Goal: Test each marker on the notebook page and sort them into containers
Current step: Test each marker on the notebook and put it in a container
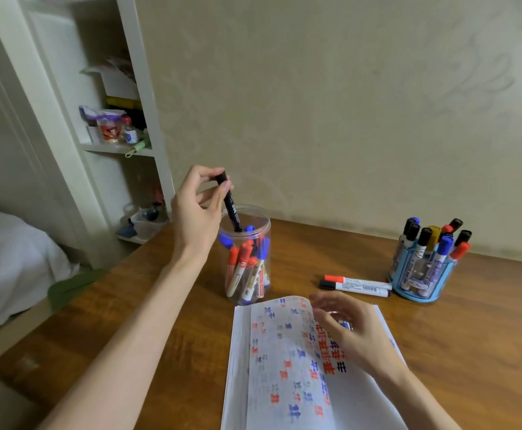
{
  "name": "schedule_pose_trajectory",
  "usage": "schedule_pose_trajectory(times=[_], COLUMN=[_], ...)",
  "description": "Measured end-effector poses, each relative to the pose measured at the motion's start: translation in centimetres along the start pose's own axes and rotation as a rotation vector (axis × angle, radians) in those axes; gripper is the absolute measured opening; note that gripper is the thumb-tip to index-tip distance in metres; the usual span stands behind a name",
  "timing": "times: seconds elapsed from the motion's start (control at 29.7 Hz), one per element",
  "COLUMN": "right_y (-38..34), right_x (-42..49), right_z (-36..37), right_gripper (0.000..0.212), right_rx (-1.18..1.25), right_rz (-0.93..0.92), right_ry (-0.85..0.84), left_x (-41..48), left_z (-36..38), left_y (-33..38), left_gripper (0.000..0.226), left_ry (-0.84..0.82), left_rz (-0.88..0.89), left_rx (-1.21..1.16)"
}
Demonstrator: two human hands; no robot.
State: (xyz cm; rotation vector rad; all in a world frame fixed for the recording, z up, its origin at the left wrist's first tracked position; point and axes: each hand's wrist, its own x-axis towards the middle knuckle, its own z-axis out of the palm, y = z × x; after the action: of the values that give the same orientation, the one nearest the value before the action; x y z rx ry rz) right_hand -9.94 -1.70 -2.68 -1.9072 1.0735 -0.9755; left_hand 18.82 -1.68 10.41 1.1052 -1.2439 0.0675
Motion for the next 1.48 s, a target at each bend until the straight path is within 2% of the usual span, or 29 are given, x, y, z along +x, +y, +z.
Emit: schedule_pose_trajectory(times=[0.24,0.44,0.74,0.87,0.94,1.08,1.14,1.31,1.48], right_y=[0.4,0.5,0.6,0.9,1.4,2.1,2.6,5.0,5.9], right_x=[-0.1,-0.1,-0.2,0.2,0.7,2.2,2.7,3.3,3.7], right_z=[0.0,-0.2,-0.3,-1.0,-1.6,-2.8,-3.2,-3.9,-4.4], right_gripper=[0.018,0.017,0.017,0.019,0.023,0.034,0.038,0.037,0.020], right_rx=[0.016,0.010,0.016,0.003,-0.070,-0.312,-0.426,-0.754,-0.876], right_rz=[0.001,0.001,0.029,0.031,0.034,0.073,0.074,0.047,0.022], right_ry=[-0.016,0.008,0.009,0.063,0.115,0.152,0.174,0.239,0.267], left_x=[-2.6,-4.2,-4.4,-4.7,-5.8,-8.9,-10.8,-14.3,-14.8], left_z=[-0.1,0.4,0.8,0.6,0.8,1.8,2.4,4.0,5.0], left_y=[-3.0,-4.1,-4.9,-4.5,-3.9,-1.5,-0.2,0.9,1.5], left_gripper=[0.016,0.039,0.059,0.083,0.090,0.069,0.060,0.047,0.039], left_ry=[-0.149,-0.268,-0.248,-0.338,-0.288,-0.005,0.040,-0.014,-0.186], left_rz=[-0.022,0.045,0.118,-0.035,-0.072,-0.018,-0.005,-0.033,-0.144], left_rx=[0.192,0.230,0.276,0.211,0.132,-0.038,-0.069,-0.153,-0.157])
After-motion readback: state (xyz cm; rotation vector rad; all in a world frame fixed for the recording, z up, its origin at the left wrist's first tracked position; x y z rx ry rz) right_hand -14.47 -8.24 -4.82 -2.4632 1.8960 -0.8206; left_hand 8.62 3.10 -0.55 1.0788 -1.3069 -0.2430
